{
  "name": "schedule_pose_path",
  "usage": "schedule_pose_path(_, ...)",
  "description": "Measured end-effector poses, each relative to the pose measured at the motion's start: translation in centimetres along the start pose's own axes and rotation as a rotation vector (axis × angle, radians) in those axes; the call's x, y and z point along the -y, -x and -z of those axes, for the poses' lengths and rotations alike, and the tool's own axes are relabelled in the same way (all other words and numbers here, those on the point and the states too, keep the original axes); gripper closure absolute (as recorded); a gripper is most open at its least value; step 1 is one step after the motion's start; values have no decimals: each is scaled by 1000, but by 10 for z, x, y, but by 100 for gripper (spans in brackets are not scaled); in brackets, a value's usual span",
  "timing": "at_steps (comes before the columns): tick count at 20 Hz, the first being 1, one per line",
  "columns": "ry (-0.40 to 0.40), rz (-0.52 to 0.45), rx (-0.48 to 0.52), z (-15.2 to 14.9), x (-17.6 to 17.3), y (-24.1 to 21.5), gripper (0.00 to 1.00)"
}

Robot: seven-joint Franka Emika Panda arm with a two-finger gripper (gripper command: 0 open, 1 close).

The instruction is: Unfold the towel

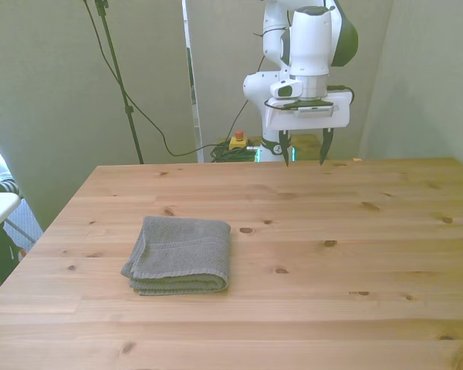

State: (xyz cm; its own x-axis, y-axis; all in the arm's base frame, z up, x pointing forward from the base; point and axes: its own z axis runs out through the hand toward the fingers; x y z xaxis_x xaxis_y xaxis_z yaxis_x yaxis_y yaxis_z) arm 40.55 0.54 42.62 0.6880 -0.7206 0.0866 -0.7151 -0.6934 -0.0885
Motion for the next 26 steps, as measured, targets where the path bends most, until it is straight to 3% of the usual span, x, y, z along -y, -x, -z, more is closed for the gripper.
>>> schedule_pose_path(3, -14, -28, 4, 2, 0, -7, 0)
schedule_pose_path(5, -30, -91, -8, 6, -7, -36, 0)
schedule_pose_path(11, -55, -337, -57, 8, -78, -208, 0)
schedule_pose_path(17, -165, -433, 23, -3, -151, -326, 0)
schedule_pose_path(23, -199, -538, 57, -10, -219, -394, 0)
schedule_pose_path(26, -209, -541, 67, -24, -217, -408, 0)
